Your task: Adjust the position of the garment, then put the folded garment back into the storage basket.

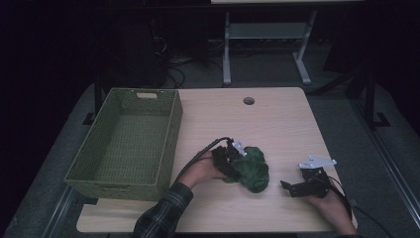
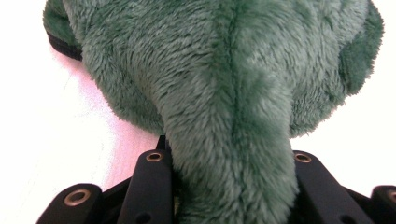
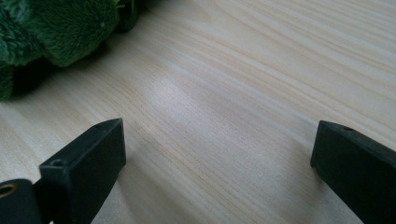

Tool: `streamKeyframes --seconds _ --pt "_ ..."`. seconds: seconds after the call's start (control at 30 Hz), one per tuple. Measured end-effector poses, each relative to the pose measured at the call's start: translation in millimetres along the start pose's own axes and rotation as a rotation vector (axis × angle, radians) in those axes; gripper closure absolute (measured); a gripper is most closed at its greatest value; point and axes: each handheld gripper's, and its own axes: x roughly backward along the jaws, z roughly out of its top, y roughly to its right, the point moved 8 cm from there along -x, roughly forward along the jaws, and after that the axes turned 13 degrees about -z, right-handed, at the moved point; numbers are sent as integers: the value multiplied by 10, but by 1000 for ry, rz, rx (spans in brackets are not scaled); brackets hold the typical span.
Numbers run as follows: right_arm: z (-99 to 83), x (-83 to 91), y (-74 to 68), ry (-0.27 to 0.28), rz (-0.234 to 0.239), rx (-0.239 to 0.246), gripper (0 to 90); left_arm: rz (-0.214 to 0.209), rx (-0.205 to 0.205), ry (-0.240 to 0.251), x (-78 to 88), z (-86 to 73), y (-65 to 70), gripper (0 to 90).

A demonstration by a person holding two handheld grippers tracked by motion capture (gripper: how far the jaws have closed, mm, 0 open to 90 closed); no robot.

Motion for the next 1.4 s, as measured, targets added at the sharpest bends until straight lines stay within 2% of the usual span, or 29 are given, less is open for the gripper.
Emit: streamKeyframes --seconds 0.33,0.6,1.03,1.23,1.4 --pt "-1 3 0 3 -1 1 34 24 35 41 222 73 61 653" --pt "-1 3 0 3 -1 1 34 47 59 61 487 108 130 650" --pt "-1 3 1 4 -1 2 35 125 94 109 1114 73 301 643" --pt "-1 4 1 4 -2 0 36 170 98 135 1434 -30 327 642" --pt "-1 4 1 4 -2 0 36 199 123 152 1657 -168 343 642"
